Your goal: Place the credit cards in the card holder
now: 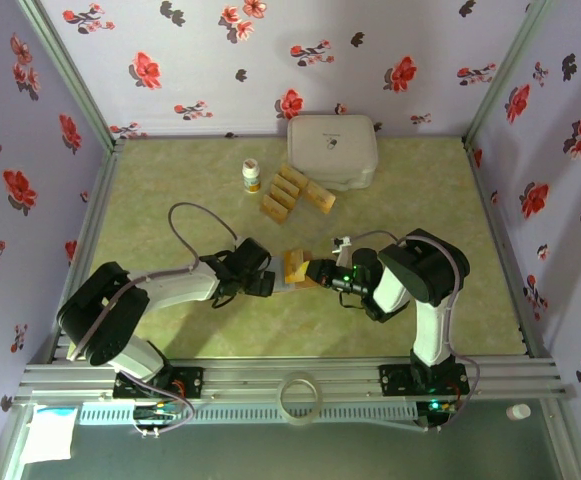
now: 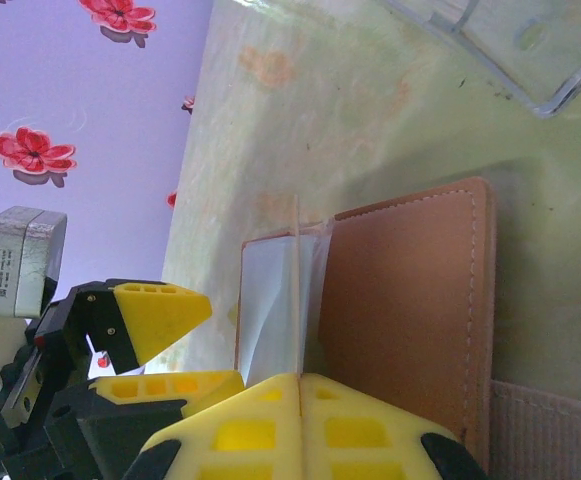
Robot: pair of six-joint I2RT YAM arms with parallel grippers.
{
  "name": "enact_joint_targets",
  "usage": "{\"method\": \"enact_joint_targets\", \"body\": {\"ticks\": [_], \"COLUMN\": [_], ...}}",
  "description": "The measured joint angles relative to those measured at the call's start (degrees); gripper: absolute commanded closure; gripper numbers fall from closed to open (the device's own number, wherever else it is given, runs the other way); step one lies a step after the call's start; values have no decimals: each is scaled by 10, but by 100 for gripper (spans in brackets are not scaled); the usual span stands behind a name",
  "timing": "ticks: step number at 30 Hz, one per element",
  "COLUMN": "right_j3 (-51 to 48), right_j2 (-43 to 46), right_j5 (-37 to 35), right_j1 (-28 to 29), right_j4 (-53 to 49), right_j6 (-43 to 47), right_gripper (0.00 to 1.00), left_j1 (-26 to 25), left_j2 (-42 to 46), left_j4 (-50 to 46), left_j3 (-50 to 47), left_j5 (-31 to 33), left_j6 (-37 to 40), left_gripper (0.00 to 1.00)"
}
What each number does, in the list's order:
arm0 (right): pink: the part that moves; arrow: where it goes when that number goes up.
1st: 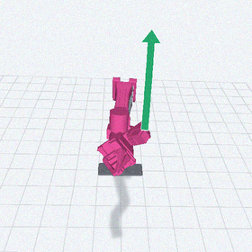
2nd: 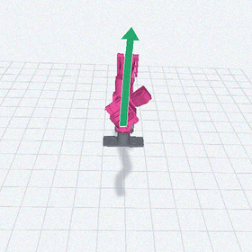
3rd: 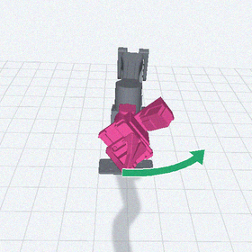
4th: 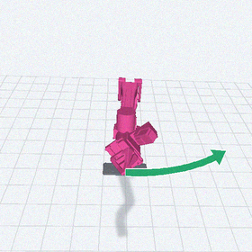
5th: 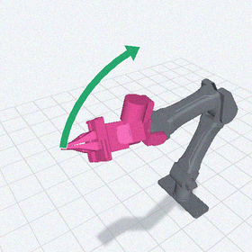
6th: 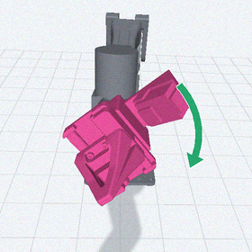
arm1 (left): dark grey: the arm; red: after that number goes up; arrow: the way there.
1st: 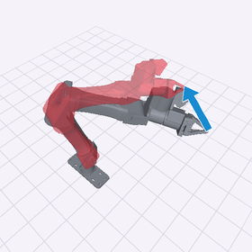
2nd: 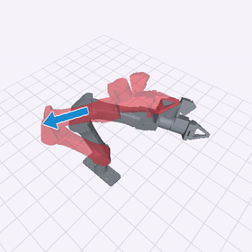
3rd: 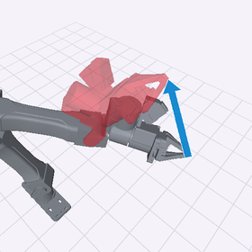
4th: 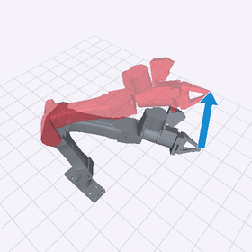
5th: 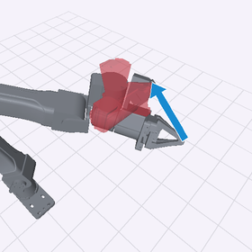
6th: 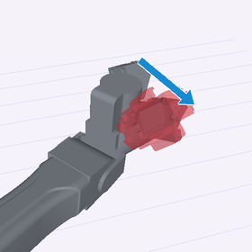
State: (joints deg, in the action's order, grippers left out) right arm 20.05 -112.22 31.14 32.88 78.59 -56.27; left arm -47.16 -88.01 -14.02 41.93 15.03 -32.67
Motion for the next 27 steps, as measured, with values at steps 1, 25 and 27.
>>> {"method": "enact_joint_targets", "body": {"ticks": [1, 25, 27], "right_j3": [1, 19, 19], "right_j2": [0, -14, -14], "right_j5": [0, 20, 21], "right_j1": [0, 0, 0], "right_j4": [0, 0, 0], "right_j6": [-2, -14, -14], "right_gripper": [100, 100, 100], "left_j1": [0, -1, -1], "left_j2": [0, 0, 0], "left_j4": [1, 10, 10], "left_j3": [-1, -5, -5], "left_j5": [0, 0, 0], "left_j6": [0, -2, -2], "left_gripper": [0, 0, 0]}}
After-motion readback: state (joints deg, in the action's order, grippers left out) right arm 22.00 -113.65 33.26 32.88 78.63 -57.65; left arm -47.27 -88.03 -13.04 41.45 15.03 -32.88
